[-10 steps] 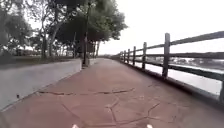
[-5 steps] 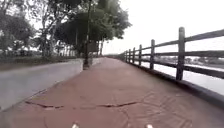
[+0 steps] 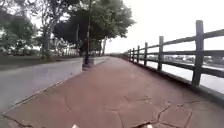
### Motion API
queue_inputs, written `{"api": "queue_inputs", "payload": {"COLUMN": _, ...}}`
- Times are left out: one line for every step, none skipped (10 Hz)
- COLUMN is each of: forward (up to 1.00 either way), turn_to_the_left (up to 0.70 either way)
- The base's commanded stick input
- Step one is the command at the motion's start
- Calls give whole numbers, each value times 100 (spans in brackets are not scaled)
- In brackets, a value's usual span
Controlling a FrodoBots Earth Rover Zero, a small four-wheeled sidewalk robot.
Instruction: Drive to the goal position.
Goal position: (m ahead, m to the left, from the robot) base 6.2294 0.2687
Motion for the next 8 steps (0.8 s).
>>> {"api": "queue_inputs", "payload": {"forward": 100, "turn_to_the_left": -40}}
{"api": "queue_inputs", "payload": {"forward": 100, "turn_to_the_left": -40}}
{"api": "queue_inputs", "payload": {"forward": 100, "turn_to_the_left": -19}}
{"api": "queue_inputs", "payload": {"forward": 100, "turn_to_the_left": 0}}
{"api": "queue_inputs", "payload": {"forward": 100, "turn_to_the_left": 0}}
{"api": "queue_inputs", "payload": {"forward": 100, "turn_to_the_left": 0}}
{"api": "queue_inputs", "payload": {"forward": 100, "turn_to_the_left": 0}}
{"api": "queue_inputs", "payload": {"forward": 100, "turn_to_the_left": 0}}
